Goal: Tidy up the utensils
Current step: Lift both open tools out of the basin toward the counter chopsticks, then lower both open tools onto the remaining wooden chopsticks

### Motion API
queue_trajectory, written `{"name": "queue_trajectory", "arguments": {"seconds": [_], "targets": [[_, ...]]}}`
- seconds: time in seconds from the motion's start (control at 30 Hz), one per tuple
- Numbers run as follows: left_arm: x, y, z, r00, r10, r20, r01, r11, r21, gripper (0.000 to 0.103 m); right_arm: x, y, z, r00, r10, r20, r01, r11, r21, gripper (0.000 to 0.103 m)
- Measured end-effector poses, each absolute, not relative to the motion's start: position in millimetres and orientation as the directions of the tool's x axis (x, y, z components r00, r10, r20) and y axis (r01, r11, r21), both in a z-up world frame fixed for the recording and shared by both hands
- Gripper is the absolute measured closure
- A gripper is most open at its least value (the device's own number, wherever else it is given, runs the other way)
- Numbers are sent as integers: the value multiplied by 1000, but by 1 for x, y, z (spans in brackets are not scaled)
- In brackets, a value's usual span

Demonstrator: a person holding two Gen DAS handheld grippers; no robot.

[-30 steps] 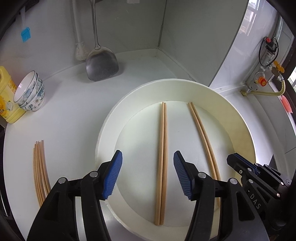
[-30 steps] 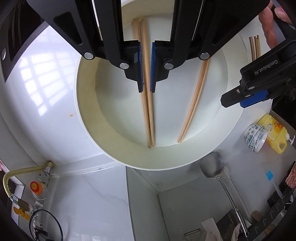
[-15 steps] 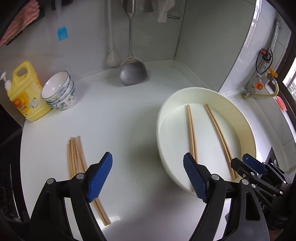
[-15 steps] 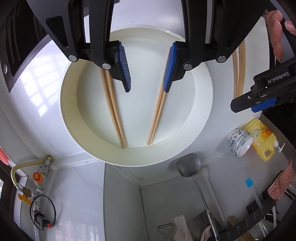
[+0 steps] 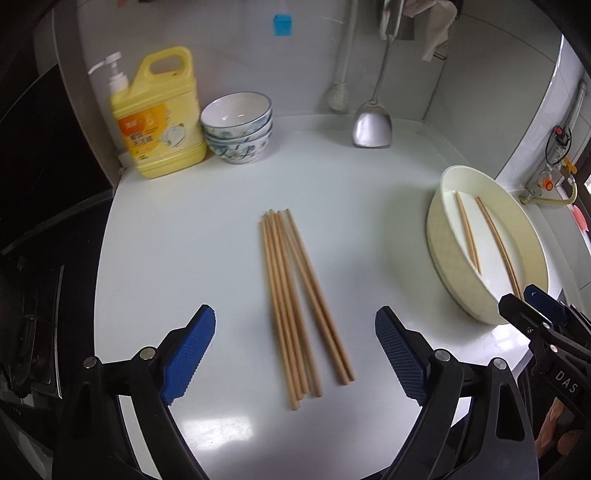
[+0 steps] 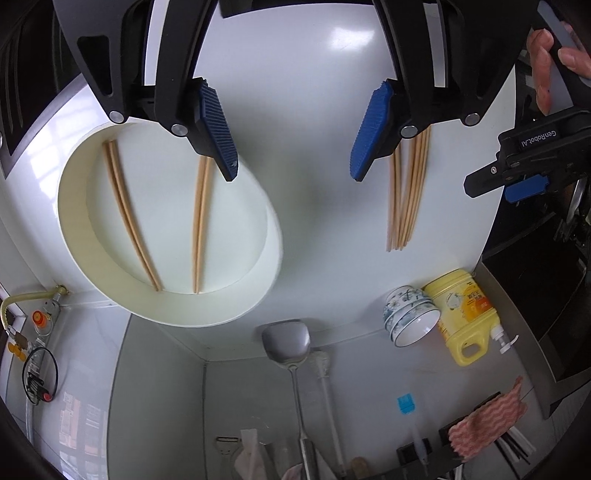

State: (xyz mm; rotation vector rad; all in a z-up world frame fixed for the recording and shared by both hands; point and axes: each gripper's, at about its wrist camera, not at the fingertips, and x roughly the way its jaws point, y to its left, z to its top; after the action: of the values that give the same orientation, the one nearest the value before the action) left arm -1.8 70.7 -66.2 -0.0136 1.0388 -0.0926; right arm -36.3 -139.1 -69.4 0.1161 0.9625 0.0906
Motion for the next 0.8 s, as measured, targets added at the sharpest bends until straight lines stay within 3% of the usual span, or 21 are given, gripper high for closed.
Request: {"name": "queue_trajectory", "arguments": {"seconds": [0.33,0.8], "targets": [[-26,122,-92,497,-27,-868,-14,999,-39,14,-43,-81,-104,519,179,-836,-142,982,123,38],[-28,113,-106,480,101,-871,-150,988,32,13,-27,-82,-143,479,281,-832,-264,950,169,38]]}}
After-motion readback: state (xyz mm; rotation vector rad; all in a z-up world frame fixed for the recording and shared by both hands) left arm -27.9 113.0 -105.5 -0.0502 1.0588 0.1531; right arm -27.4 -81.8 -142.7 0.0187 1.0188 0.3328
